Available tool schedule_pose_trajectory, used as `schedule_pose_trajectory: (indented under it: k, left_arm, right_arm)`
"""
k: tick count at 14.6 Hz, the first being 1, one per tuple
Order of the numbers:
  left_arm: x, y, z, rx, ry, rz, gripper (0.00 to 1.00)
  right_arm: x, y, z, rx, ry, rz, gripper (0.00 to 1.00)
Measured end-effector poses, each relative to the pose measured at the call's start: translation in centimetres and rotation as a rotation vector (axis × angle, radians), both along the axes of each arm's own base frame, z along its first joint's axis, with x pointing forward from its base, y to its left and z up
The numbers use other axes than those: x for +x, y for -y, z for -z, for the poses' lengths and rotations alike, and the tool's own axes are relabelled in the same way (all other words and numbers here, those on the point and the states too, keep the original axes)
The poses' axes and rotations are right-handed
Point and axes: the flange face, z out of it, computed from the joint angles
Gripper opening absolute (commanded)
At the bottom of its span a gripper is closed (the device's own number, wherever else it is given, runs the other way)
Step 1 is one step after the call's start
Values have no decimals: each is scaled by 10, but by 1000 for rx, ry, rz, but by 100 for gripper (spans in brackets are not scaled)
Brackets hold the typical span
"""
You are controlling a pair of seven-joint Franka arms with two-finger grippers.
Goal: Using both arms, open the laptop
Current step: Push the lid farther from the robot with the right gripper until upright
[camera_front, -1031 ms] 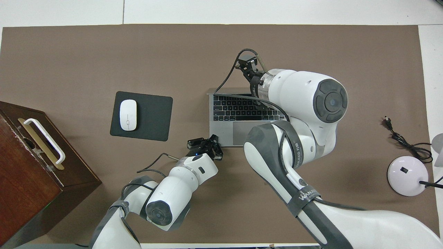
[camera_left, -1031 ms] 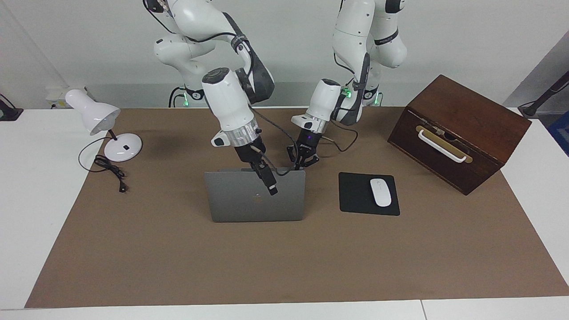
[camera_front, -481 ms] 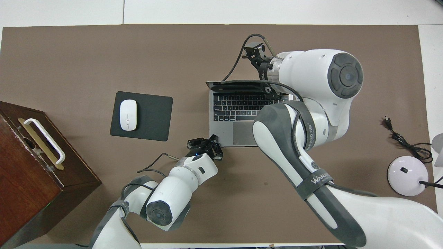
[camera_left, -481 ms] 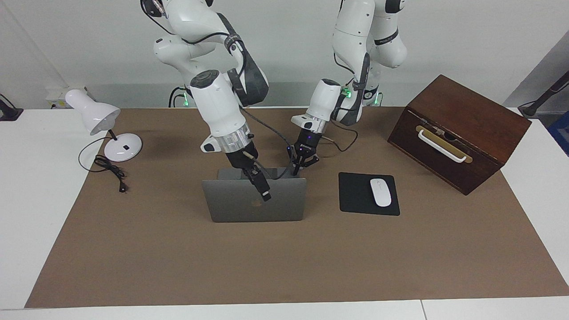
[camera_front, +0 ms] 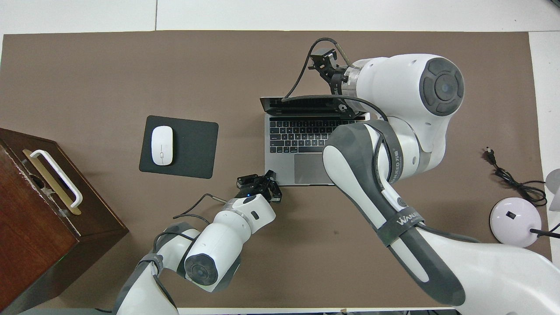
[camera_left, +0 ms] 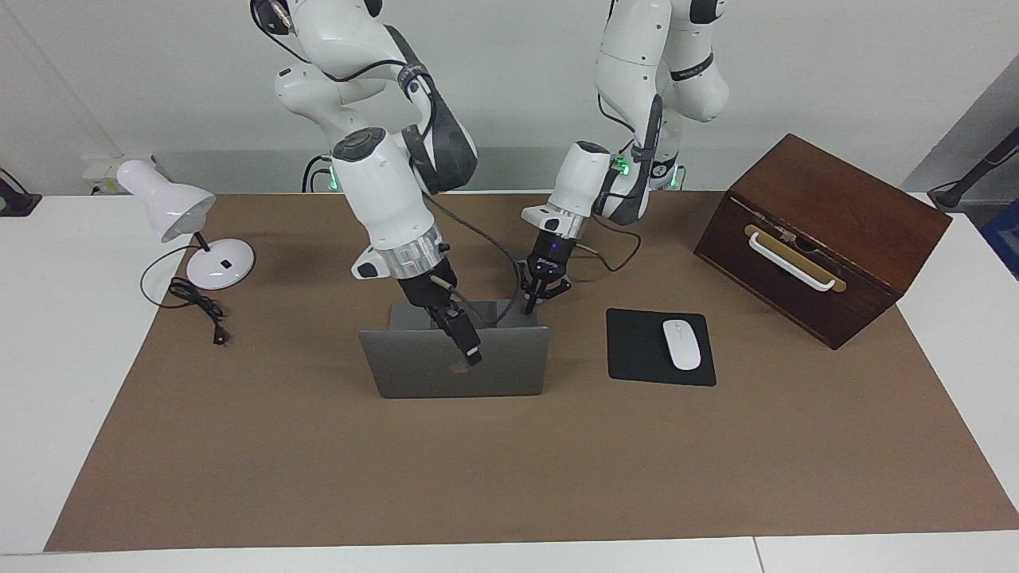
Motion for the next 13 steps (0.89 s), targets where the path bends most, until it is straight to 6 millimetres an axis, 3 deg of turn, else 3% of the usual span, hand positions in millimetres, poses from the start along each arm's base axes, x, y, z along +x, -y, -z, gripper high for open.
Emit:
schedule_pose_trajectory:
  k: [7, 13]
  left_arm:
    - [0, 0, 0, 0, 0, 0, 0]
    - [0, 0, 0, 0, 0, 0, 0]
  right_arm:
    - [18, 5, -4, -11, -7, -15, 100]
    - [21, 6, -5, -30, -16, -56, 100]
